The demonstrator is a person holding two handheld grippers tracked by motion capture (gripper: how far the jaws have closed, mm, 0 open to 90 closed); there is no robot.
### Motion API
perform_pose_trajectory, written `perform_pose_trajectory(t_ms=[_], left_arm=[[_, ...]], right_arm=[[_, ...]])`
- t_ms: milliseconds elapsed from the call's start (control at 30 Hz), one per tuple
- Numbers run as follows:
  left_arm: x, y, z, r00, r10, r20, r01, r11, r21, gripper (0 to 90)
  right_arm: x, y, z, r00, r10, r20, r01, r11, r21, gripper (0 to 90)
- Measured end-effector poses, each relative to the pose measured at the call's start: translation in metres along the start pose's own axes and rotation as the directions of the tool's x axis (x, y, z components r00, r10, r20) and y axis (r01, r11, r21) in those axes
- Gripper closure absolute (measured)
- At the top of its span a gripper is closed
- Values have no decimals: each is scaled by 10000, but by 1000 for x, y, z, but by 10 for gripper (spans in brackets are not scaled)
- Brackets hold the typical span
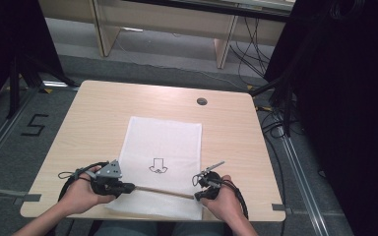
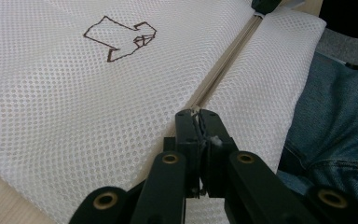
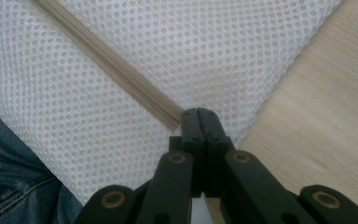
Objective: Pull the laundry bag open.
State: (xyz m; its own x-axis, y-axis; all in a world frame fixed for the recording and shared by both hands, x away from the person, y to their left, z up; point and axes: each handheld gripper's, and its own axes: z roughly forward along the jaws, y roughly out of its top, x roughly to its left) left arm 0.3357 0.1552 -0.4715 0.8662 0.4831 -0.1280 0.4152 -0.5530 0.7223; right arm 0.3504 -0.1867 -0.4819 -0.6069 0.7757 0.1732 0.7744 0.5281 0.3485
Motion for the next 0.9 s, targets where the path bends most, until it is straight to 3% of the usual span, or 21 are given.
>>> perform_pose_trajectory(t_ms=[200,233,300,333,367,400,567,667,700,733,900], left_arm=[[1,-1,0,9998,161,69,-161,9999,-34,872],[1,-2,0,10000,-47,-3,47,10000,-39,872],[3,-2,-2,10000,68,-30,-68,10000,-6,872],[2,-3,-2,9999,-147,-25,147,9999,-59,872],[4,-3,-3,10000,-4,-27,4,10000,-67,872],[3,-4,-4,9998,-194,-2,194,9998,-74,872],[3,-4,-3,9996,-264,18,264,9995,-150,872],[5,-5,-4,10000,-13,-31,13,10000,-39,872],[3,-6,-4,9997,-250,2,250,9996,-99,872],[3,-6,-4,9997,-242,5,242,9997,-102,872],[6,-6,-5,10000,66,-42,-66,10000,-32,872]], right_arm=[[0,0,0,10000,24,-7,-24,10000,-3,900],[0,0,0,10000,27,-5,-27,10000,-1,900],[0,0,0,10000,13,-2,-13,10000,-6,900],[0,0,0,10000,12,-1,-12,10000,-5,900],[0,0,0,10000,18,-3,-18,10000,-2,900],[0,0,0,10000,22,-5,-22,10000,0,900],[0,0,0,10000,21,-3,-21,10000,2,900],[-1,0,1,9999,-151,-42,151,9999,-66,900],[-1,0,1,9999,-144,-55,144,9999,-61,900],[-1,0,1,9999,-158,-67,157,9999,-67,900],[-1,0,1,9998,-203,-56,201,9995,-227,900]])
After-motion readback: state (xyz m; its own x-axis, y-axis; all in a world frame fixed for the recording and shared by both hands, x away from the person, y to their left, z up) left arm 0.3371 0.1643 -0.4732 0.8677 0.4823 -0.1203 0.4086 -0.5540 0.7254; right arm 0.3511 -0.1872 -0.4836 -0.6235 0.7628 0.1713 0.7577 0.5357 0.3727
